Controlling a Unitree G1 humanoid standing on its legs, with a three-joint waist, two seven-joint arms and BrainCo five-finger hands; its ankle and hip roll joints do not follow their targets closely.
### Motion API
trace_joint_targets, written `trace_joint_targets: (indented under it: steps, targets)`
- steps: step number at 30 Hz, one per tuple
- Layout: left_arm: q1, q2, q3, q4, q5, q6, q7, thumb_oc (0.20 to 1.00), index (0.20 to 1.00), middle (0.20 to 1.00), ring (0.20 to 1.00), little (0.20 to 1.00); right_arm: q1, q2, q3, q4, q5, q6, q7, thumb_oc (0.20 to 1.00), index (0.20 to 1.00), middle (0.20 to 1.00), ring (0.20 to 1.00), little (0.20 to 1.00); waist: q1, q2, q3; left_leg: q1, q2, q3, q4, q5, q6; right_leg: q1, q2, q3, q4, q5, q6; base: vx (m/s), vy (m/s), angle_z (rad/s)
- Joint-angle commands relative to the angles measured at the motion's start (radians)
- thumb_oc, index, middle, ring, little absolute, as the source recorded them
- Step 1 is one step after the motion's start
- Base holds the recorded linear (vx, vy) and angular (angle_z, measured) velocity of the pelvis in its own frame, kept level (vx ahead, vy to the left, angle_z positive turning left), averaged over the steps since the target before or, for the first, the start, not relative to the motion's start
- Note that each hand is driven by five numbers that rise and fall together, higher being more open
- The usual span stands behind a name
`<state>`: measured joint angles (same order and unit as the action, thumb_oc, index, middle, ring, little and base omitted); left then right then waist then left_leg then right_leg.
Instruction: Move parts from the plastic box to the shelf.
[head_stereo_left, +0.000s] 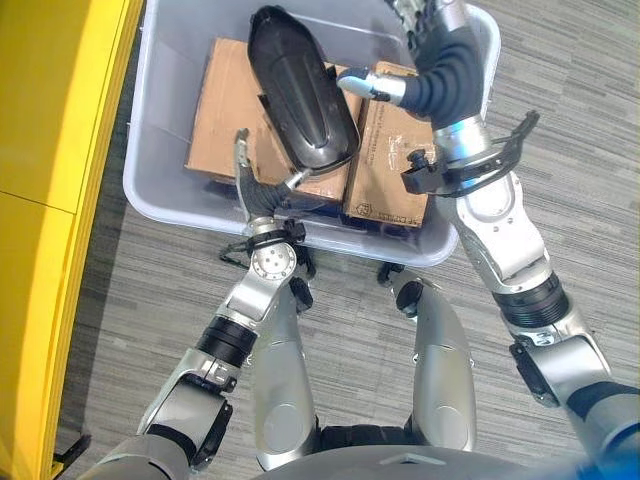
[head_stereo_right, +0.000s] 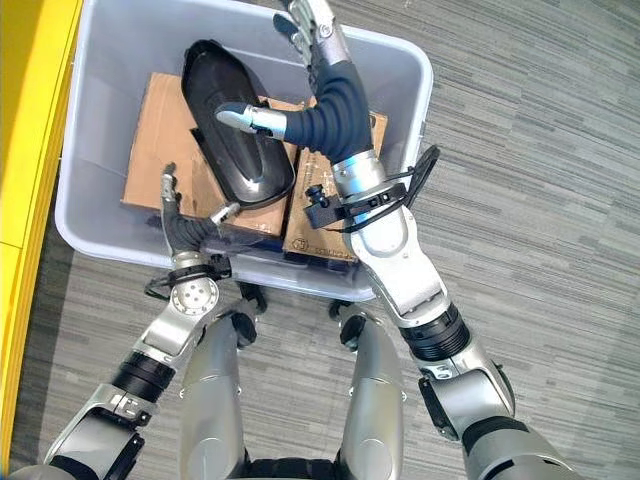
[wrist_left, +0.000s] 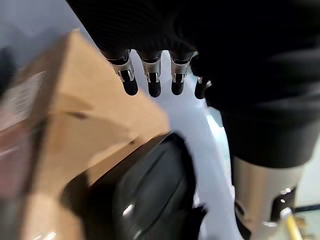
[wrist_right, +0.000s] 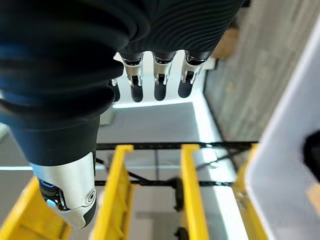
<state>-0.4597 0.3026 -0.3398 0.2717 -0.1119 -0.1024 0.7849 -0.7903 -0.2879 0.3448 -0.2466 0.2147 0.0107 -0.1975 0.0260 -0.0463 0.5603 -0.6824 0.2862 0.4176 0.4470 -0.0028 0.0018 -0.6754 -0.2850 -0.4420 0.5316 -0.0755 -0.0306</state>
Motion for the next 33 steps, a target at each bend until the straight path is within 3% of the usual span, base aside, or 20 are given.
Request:
trace_joint_targets:
  steps: [1, 5, 9, 17, 21, 30, 33]
  targets:
    - [0.009, -0.018, -0.035, -0.068, -0.021, -0.046, 0.006, 1.0, 1.0, 1.0, 1.0, 1.0, -0.036, -0.003, -0.001, -0.048, 0.018, 0.044, -0.005, 1.0, 1.0, 1.0, 1.0, 1.0, 0.007, 0.054, -0.04, 0.041, 0.095, 0.007, 0.008, -0.019, -0.18, -0.006, -0.019, 0.011, -0.023, -0.041, 0.147, 0.0, 0.0, 0.0]
    - [0.005, -0.033, -0.049, -0.026, -0.009, -0.058, 0.003, 1.0, 1.0, 1.0, 1.0, 1.0, -0.056, 0.019, 0.024, 0.026, -0.004, 0.086, -0.036, 1.0, 1.0, 1.0, 1.0, 1.0, 0.015, 0.061, -0.04, 0.028, 0.095, 0.008, 0.009, -0.018, -0.179, -0.019, -0.025, 0.006, -0.023, -0.037, 0.145, 0.0, 0.0, 0.0]
    - [-0.013, -0.041, -0.056, 0.005, 0.001, -0.073, 0.023, 1.0, 1.0, 1.0, 1.0, 1.0, -0.056, 0.023, 0.033, 0.084, -0.038, 0.086, -0.078, 1.0, 1.0, 1.0, 1.0, 1.0, 0.012, 0.065, -0.04, 0.012, 0.098, 0.011, 0.011, -0.02, -0.178, -0.035, -0.031, 0.004, -0.027, -0.029, 0.145, 0.0, 0.0, 0.0]
    - [-0.089, -0.058, -0.041, 0.058, 0.016, -0.065, 0.079, 1.0, 1.0, 1.0, 1.0, 1.0, -0.058, 0.027, 0.024, 0.158, -0.149, 0.039, -0.134, 1.0, 1.0, 1.0, 1.0, 1.0, -0.005, 0.066, -0.04, -0.036, 0.107, 0.017, 0.027, -0.023, -0.182, -0.086, -0.038, 0.014, -0.023, -0.014, 0.145, 0.0, 0.004, 0.01]
    - [-0.111, -0.063, -0.036, 0.081, 0.019, -0.073, 0.087, 1.0, 1.0, 1.0, 1.0, 1.0, -0.071, 0.024, 0.019, 0.178, -0.106, 0.007, -0.155, 1.0, 1.0, 1.0, 1.0, 1.0, -0.007, 0.068, -0.04, -0.057, 0.111, 0.017, 0.035, -0.027, -0.183, -0.109, -0.044, 0.018, -0.011, -0.011, 0.145, 0.0, 0.0, 0.0]
    - [-0.156, -0.061, -0.001, 0.043, 0.054, -0.189, 0.145, 1.0, 1.0, 1.0, 1.0, 1.0, -0.078, 0.032, 0.012, 0.203, -0.144, -0.004, -0.215, 1.0, 1.0, 1.0, 1.0, 1.0, -0.015, 0.077, -0.04, -0.105, 0.113, 0.009, 0.051, -0.026, -0.187, -0.165, -0.054, 0.034, 0.017, -0.008, 0.144, 0.0, 0.002, 0.01]
    - [-0.187, -0.063, 0.02, 0.016, 0.054, -0.19, 0.14, 1.0, 1.0, 1.0, 1.0, 1.0, -0.085, 0.042, 0.012, 0.235, -0.15, 0.004, -0.22, 1.0, 1.0, 1.0, 1.0, 1.0, -0.016, 0.083, -0.04, -0.114, 0.111, 0.006, 0.054, -0.025, -0.188, -0.175, -0.06, 0.037, 0.021, -0.007, 0.143, 0.0, 0.004, 0.02]
